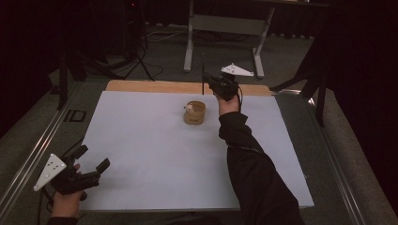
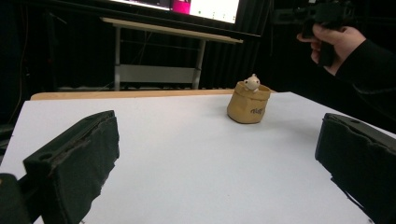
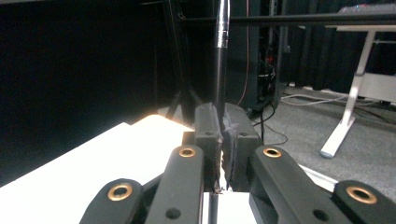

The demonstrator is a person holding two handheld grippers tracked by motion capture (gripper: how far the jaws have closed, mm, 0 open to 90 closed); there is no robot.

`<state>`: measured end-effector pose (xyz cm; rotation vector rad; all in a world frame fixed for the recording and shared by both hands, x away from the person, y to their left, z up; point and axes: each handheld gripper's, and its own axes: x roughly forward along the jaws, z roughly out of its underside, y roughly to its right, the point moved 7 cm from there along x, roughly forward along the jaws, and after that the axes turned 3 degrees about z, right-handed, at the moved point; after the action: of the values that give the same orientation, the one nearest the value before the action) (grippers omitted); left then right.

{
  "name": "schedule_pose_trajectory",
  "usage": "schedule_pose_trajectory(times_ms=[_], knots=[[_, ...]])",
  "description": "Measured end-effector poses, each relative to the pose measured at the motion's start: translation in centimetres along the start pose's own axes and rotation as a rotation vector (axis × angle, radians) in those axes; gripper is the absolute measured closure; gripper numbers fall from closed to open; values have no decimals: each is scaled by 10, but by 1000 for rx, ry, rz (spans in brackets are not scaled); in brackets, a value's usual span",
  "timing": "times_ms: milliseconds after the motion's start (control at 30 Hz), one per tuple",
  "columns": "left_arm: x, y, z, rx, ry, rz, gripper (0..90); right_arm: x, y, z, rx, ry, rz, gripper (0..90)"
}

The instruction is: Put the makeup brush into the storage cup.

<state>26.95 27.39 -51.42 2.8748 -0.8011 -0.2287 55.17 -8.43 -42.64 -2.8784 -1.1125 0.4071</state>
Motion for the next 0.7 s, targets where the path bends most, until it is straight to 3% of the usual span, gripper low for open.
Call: schedule_pose_trajectory(times_ms=[700], knots=[[1,-1,1,-5,-2,4,4,22,7,56,65,-99,40,856]])
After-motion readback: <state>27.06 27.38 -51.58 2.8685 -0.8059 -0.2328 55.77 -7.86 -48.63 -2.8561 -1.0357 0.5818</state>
